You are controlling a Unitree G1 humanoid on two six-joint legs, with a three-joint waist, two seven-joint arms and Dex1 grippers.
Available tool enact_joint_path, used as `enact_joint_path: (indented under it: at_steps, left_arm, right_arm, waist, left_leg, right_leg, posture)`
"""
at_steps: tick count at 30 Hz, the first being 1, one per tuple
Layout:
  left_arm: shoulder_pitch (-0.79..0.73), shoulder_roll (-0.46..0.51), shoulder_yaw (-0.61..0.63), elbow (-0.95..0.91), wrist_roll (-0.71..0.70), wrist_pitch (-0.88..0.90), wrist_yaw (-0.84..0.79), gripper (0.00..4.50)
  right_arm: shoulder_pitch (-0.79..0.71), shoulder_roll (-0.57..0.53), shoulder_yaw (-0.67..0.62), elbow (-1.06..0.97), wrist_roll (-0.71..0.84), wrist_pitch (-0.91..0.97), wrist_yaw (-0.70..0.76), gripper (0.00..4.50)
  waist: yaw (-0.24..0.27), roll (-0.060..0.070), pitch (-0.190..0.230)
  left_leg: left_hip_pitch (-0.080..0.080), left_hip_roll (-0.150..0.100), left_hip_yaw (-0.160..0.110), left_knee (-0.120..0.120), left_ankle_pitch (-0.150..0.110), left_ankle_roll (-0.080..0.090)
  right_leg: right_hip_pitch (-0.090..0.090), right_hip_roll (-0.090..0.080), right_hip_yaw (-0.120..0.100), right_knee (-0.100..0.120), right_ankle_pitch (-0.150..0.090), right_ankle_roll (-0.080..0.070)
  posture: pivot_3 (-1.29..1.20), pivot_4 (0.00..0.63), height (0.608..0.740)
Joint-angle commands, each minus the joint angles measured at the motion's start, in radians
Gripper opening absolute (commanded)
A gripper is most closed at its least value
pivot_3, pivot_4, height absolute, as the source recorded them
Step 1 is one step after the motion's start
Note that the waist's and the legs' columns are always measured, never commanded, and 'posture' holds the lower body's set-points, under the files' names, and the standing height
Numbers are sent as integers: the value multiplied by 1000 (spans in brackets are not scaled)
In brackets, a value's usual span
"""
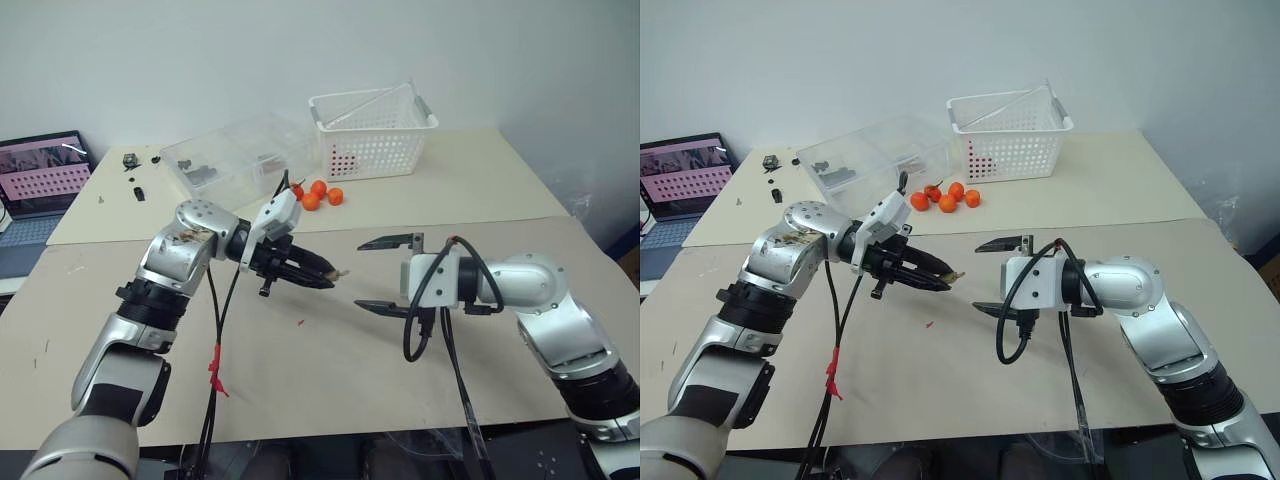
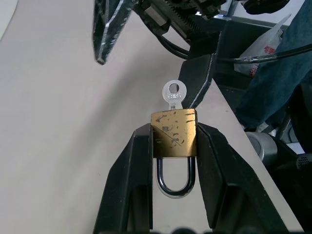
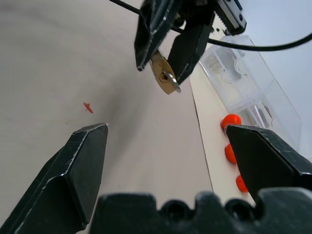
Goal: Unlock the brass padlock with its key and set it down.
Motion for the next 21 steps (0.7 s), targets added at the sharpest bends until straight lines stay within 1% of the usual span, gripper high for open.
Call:
enact_joint_path:
  at_steps: [1,7,14,19,21]
  left_arm:
    - [-48,-2,1,39,16,-42,-23,758]
    - [-65,-21,-9,98,41,-81,-41,758]
    - [-53,-30,-29,85,42,-81,-61,758]
    - [-52,-37,-36,80,43,-82,-65,758]
    - [-55,-39,-38,81,45,-83,-68,758]
  right_arm:
    - [11,-1,-13,-15,2,-54,10,4500]
    - [23,16,-8,-19,0,-80,6,4500]
    - [-1,36,-11,30,-36,-151,-11,4500]
    - [-4,45,-7,42,-40,-167,-7,4500]
    - [-2,48,-5,46,-43,-170,-5,3986]
  waist:
    - [1,0,0]
    - [1,0,0]
    - [1,0,0]
    - [1,0,0]
    - [1,0,0]
  left_leg:
    - [0,0,0,0,0,0]
    - [0,0,0,0,0,0]
    - [0,0,0,0,0,0]
    - [0,0,0,0,0,0]
    - [0,0,0,0,0,0]
  right_leg:
    - [0,0,0,0,0,0]
    - [0,-1,0,-1,0,0]
    - [0,0,0,0,0,0]
    - [0,0,0,0,0,0]
    - [0,0,0,0,0,0]
  posture:
    - [0,150,740]
    - [0,150,740]
    - [0,150,740]
    - [0,150,740]
    - [0,150,740]
